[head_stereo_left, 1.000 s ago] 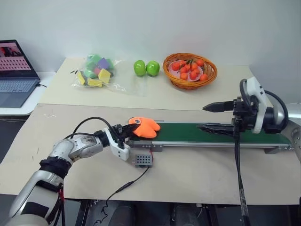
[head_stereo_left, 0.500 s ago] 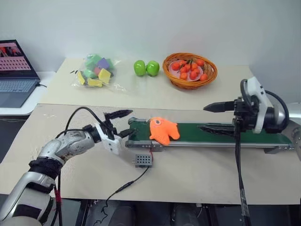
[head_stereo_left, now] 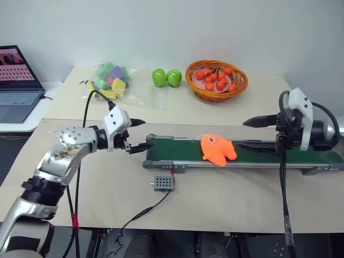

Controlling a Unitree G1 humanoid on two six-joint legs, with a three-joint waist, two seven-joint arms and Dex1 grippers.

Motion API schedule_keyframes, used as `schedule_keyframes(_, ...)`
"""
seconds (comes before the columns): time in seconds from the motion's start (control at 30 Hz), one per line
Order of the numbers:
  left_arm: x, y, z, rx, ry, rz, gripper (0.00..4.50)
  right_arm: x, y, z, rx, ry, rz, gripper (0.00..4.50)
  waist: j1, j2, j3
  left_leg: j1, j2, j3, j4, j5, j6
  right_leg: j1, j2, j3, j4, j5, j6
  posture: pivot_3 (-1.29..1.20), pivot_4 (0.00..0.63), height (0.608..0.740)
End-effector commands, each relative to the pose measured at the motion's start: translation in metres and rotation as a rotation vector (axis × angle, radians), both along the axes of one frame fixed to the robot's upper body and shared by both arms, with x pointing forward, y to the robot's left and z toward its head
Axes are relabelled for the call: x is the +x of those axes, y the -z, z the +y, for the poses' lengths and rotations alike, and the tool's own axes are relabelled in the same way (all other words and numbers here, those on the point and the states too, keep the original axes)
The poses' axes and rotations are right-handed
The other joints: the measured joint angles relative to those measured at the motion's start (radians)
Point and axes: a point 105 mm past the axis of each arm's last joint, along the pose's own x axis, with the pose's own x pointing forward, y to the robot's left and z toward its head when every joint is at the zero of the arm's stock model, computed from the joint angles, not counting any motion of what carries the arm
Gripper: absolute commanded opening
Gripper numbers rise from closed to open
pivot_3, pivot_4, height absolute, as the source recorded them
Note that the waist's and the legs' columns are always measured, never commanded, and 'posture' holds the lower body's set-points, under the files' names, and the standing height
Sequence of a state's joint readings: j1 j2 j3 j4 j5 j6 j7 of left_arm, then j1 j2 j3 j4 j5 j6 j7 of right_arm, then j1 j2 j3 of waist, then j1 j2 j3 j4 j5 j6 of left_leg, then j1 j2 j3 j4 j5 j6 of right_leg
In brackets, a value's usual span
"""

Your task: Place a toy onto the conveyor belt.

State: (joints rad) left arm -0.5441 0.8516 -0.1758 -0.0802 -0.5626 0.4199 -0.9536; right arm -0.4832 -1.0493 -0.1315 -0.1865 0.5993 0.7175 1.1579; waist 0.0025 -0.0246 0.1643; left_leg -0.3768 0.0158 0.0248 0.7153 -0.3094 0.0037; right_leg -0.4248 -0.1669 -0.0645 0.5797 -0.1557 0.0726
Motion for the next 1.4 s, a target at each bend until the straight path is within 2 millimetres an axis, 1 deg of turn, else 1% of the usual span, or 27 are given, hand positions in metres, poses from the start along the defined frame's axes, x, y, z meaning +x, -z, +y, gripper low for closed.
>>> schedule_keyframes(0.03, -0.014, -0.032, -0.006, -0.077, 0.050, 0.037, 4.48, -0.004, -0.016, -0.003, 0.021, -0.010, -0.084, 4.50, 0.000, 0.000, 0.000, 0.000, 0.000, 0.000, 0.000, 0.000, 0.000, 0.000, 0.000, 0.000, 0.000, 0.000, 0.000, 0.00, 0.150, 0.738)
schedule_keyframes(0.13, -0.014, -0.038, -0.007, -0.068, 0.047, 0.037, 4.48, -0.004, -0.015, -0.004, 0.025, -0.008, -0.085, 4.50, 0.000, 0.000, 0.000, 0.001, 0.000, 0.000, 0.000, 0.000, 0.001, 0.001, 0.000, 0.000, 0.000, 0.000, 0.000, 0.00, 0.150, 0.738)
schedule_keyframes(0.3, -0.013, -0.042, -0.010, -0.063, 0.051, 0.035, 4.48, -0.005, -0.016, -0.004, 0.032, -0.005, -0.089, 4.50, 0.001, 0.000, 0.000, 0.001, -0.001, 0.000, 0.000, 0.000, 0.000, 0.001, 0.000, 0.000, 0.000, 0.000, 0.000, 0.00, 0.150, 0.738)
schedule_keyframes(0.5, -0.006, -0.055, -0.018, -0.113, 0.050, 0.006, 4.48, -0.008, -0.016, -0.003, 0.036, 0.002, -0.093, 4.50, 0.006, 0.000, 0.000, 0.001, -0.001, 0.000, 0.000, 0.000, 0.000, 0.001, 0.000, 0.000, 0.000, 0.000, 0.000, 0.00, 0.150, 0.738)
schedule_keyframes(0.7, -0.003, -0.061, -0.021, -0.140, 0.055, 0.005, 4.48, -0.007, -0.017, -0.002, 0.041, 0.009, -0.104, 4.50, 0.007, 0.000, 0.000, 0.000, -0.001, 0.000, 0.000, 0.000, 0.000, 0.001, 0.000, 0.000, -0.001, 0.000, 0.000, 0.00, 0.150, 0.738)
schedule_keyframes(0.87, 0.001, -0.069, -0.024, -0.168, 0.044, -0.009, 4.48, -0.007, -0.014, 0.000, 0.046, 0.017, -0.099, 4.50, 0.007, 0.000, 0.000, 0.001, -0.001, 0.000, 0.000, 0.000, 0.000, 0.001, 0.000, 0.000, -0.001, 0.000, 0.000, 0.00, 0.150, 0.738)
schedule_keyframes(1.17, 0.000, -0.072, -0.028, -0.182, 0.045, -0.010, 4.48, -0.006, -0.014, 0.000, 0.050, 0.019, -0.102, 4.50, 0.007, 0.000, 0.000, 0.000, -0.001, 0.000, 0.000, 0.000, 0.000, 0.001, 0.000, 0.000, -0.001, 0.000, 0.000, 0.00, 0.150, 0.738)
schedule_keyframes(1.4, 0.001, -0.074, -0.024, -0.176, 0.026, -0.023, 4.48, -0.004, -0.015, 0.001, 0.051, 0.016, -0.106, 4.50, 0.007, 0.000, 0.000, 0.001, -0.001, 0.000, 0.000, 0.000, 0.000, 0.001, 0.000, 0.000, -0.001, 0.000, 0.000, 0.00, 0.150, 0.738)
